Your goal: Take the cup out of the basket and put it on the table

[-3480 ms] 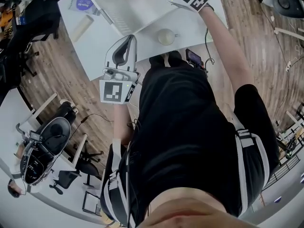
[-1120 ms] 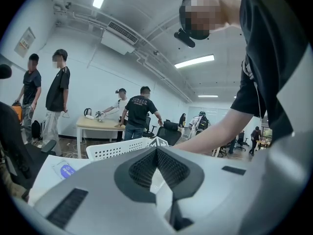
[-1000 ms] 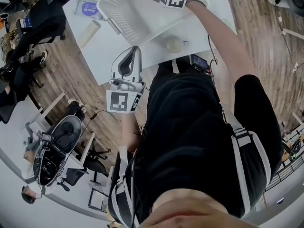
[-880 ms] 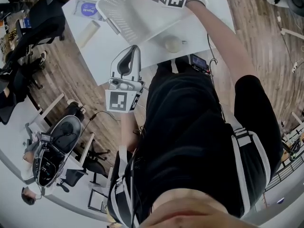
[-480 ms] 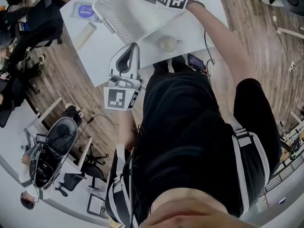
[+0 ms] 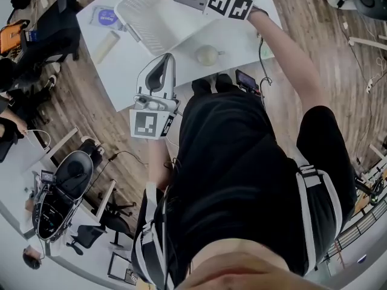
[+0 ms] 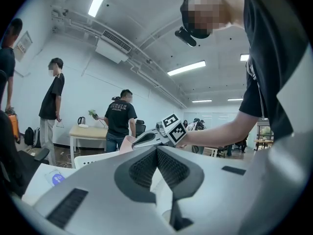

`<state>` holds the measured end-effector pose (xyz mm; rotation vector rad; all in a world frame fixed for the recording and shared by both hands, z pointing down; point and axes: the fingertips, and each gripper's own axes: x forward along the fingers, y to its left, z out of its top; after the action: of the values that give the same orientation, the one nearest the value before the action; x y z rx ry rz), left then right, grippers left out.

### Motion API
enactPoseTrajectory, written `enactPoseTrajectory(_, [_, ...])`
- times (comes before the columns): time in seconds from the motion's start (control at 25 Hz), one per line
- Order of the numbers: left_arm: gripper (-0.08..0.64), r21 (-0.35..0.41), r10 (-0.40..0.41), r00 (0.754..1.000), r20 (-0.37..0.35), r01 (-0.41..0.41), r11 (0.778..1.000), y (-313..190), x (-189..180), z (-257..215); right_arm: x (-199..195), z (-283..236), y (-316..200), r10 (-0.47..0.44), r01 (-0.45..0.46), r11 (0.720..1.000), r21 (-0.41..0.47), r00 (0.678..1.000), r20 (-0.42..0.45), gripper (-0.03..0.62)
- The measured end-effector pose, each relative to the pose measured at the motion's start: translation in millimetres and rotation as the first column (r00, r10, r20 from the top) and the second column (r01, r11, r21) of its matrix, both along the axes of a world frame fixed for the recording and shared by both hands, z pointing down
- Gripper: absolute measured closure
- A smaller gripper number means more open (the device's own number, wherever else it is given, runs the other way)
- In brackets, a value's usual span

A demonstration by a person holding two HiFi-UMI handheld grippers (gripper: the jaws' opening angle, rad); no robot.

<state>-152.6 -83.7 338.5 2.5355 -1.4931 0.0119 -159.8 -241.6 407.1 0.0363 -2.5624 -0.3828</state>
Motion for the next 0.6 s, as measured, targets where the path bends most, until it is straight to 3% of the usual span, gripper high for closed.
enactPoseTrajectory(0.6, [0.541,0.047,0.016,1.0,0.013,-0.017,0.999,10,30,-17,68,-78,75,0.046,-0.046,0.999,-0.007,0.98,0.192,0.557])
